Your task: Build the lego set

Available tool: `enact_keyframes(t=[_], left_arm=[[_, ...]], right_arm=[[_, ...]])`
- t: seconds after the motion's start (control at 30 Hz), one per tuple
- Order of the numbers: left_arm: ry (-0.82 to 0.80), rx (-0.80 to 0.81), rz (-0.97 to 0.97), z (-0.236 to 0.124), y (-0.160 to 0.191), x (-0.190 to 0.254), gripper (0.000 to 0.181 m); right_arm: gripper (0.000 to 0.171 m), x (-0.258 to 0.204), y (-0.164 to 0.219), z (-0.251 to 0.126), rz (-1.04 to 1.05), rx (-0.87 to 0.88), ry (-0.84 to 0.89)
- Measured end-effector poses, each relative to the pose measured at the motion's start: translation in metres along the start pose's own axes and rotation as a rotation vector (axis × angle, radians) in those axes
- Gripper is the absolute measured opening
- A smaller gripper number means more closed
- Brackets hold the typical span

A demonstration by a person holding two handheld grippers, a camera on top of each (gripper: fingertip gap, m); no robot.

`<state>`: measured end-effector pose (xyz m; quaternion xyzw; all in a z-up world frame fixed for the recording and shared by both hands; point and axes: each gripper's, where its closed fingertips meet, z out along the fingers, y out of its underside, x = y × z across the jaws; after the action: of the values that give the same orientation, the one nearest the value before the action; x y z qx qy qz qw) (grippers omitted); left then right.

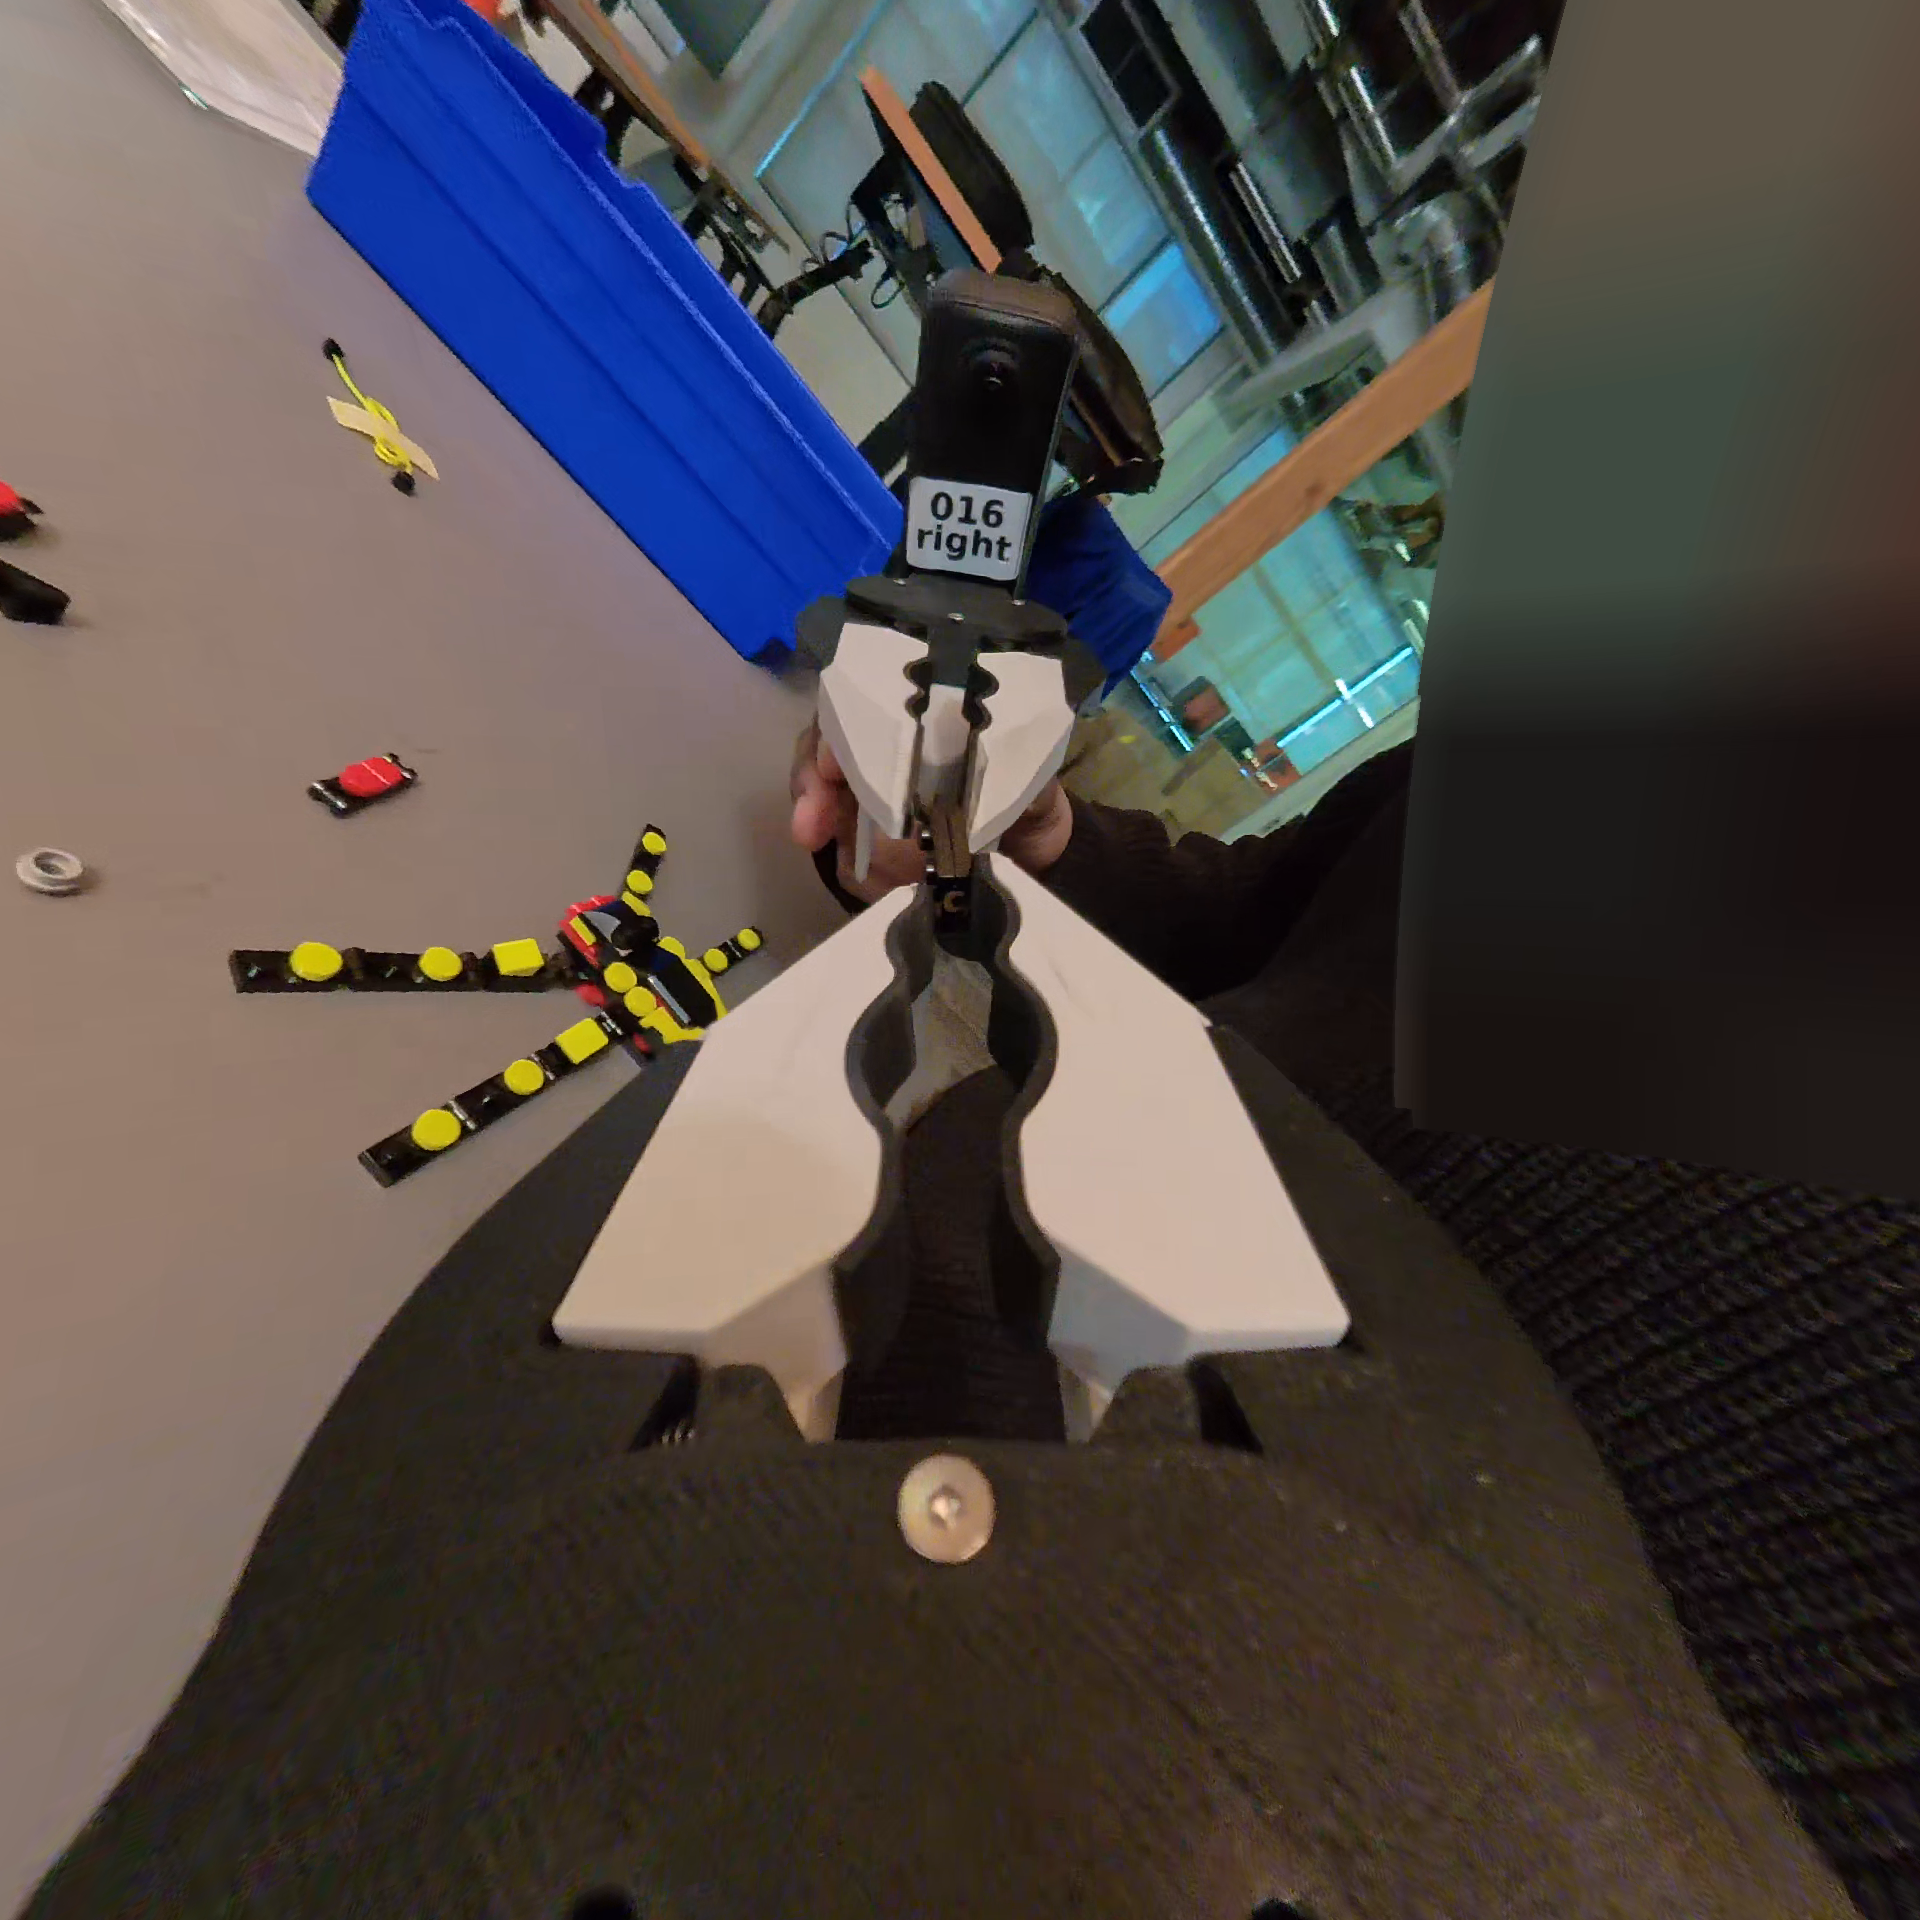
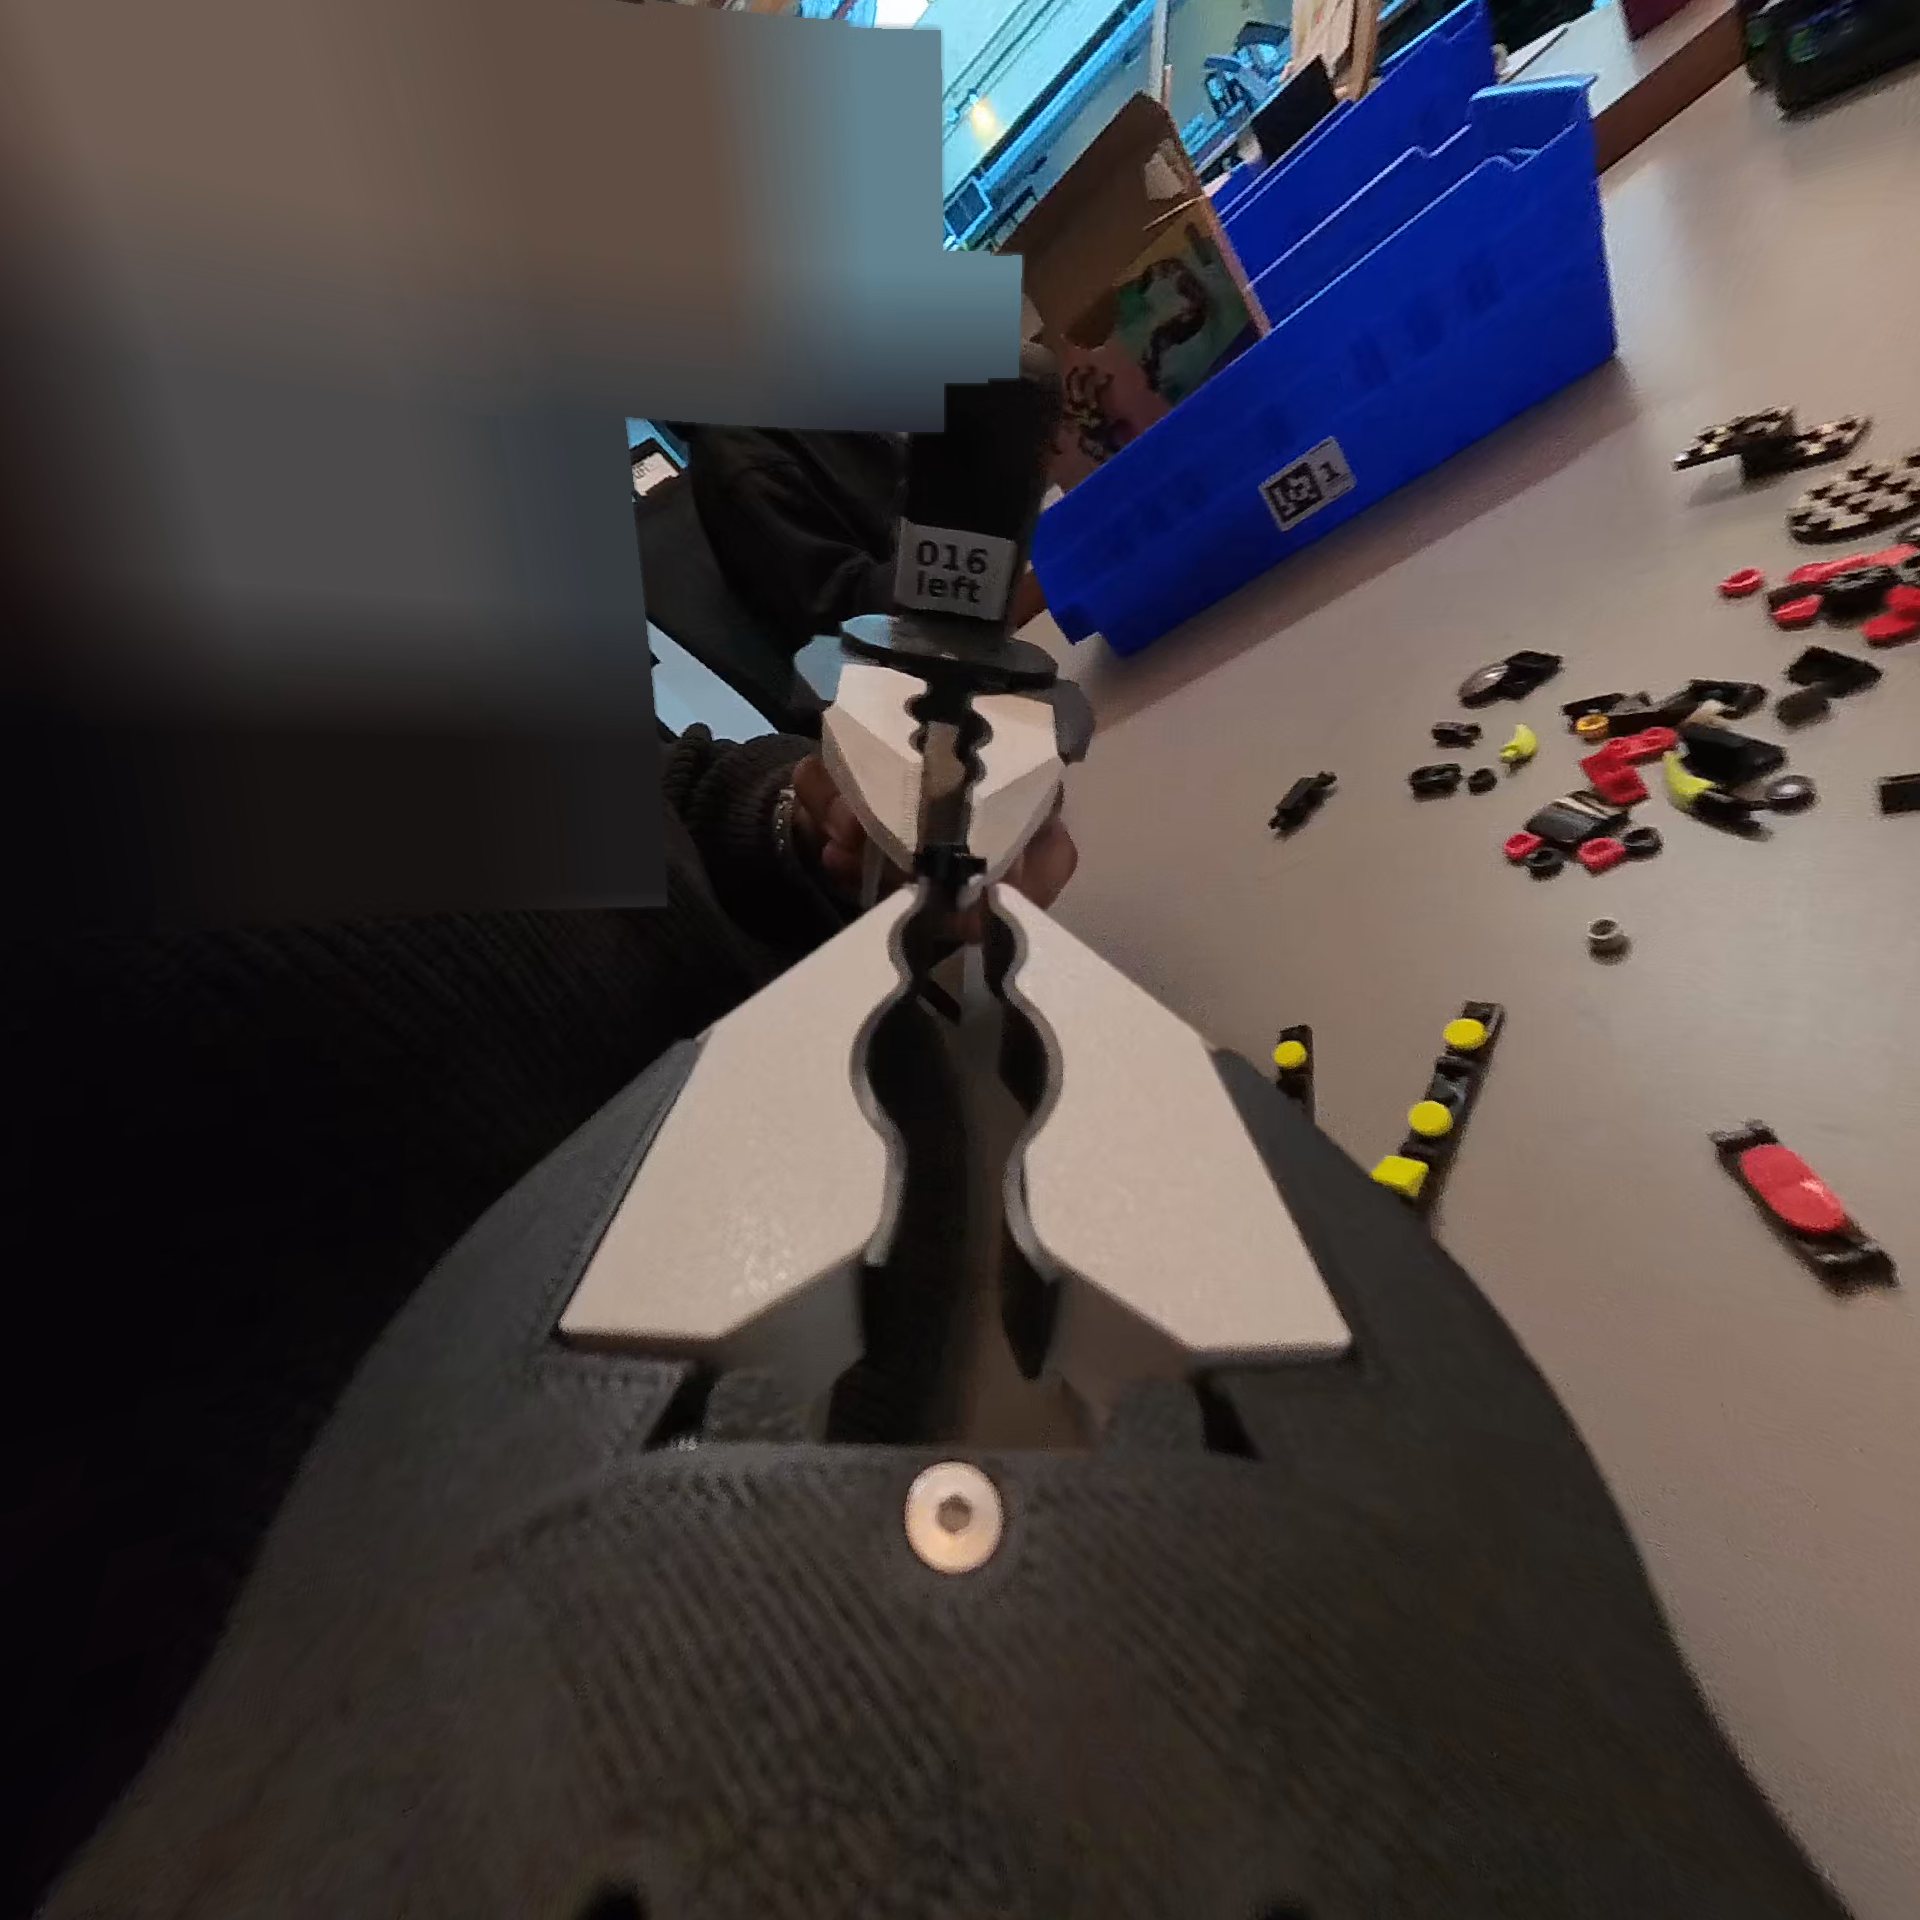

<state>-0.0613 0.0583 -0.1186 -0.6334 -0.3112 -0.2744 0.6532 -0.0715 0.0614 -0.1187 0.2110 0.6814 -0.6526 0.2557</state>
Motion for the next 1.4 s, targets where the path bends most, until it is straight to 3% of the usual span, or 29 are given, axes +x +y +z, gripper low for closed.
enact_keyframes(t=[0.13, 0.33, 0.57, 0.63, 0.87, 1.07, 1.13, 1.23, 1.3, 1.4], left_arm=[[0.013, -0.025, 0.002, 0.002, 0.005, 0.002, 0.006], [0.012, -0.049, 0.019, 0.004, 0.008, 0.004, 0.006], [0.031, -0.052, 0.001, 0.003, 0.009, 0.005, 0.006], [0.026, -0.058, 0.003, 0.004, 0.010, 0.005, 0.005], [0.024, -0.078, 0.037, 0.006, 0.014, 0.007, 0.005], [0.030, -0.078, 0.103, 0.007, 0.013, 0.013, 0.005], [0.009, -0.104, 0.190, 0.008, 0.017, 0.015, 0.002], [0.000, -0.018, 0.203, 0.009, 0.004, 0.025, 0.000], [-0.040, -0.035, 0.174, 0.004, 0.006, 0.011, 0.000], [-0.047, 0.010, 0.114, -0.003, -0.005, 0.004, 0.000]], right_arm=[[0.000, 0.001, 0.000, 0.000, 0.011, 0.001, 0.004], [0.018, 0.006, 0.001, -0.002, 0.011, -0.001, 0.036], [0.017, 0.000, 0.000, 0.000, 0.087, 0.019, -0.043], [0.024, -0.003, -0.003, 0.000, 0.111, 0.038, -0.072], [0.004, -0.009, -0.001, 0.002, 0.119, 0.031, -0.101], [0.003, -0.013, -0.003, 0.001, 0.170, 0.050, -0.151], [0.003, -0.008, 0.002, 0.003, 0.156, 0.024, -0.113], [0.000, 0.002, 0.036, 0.012, 0.003, -0.183, 0.014], [0.000, -0.004, 0.023, 0.016, 0.003, -0.114, 0.006], [0.000, 0.017, 0.026, 0.009, -0.006, -0.130, 0.126]])
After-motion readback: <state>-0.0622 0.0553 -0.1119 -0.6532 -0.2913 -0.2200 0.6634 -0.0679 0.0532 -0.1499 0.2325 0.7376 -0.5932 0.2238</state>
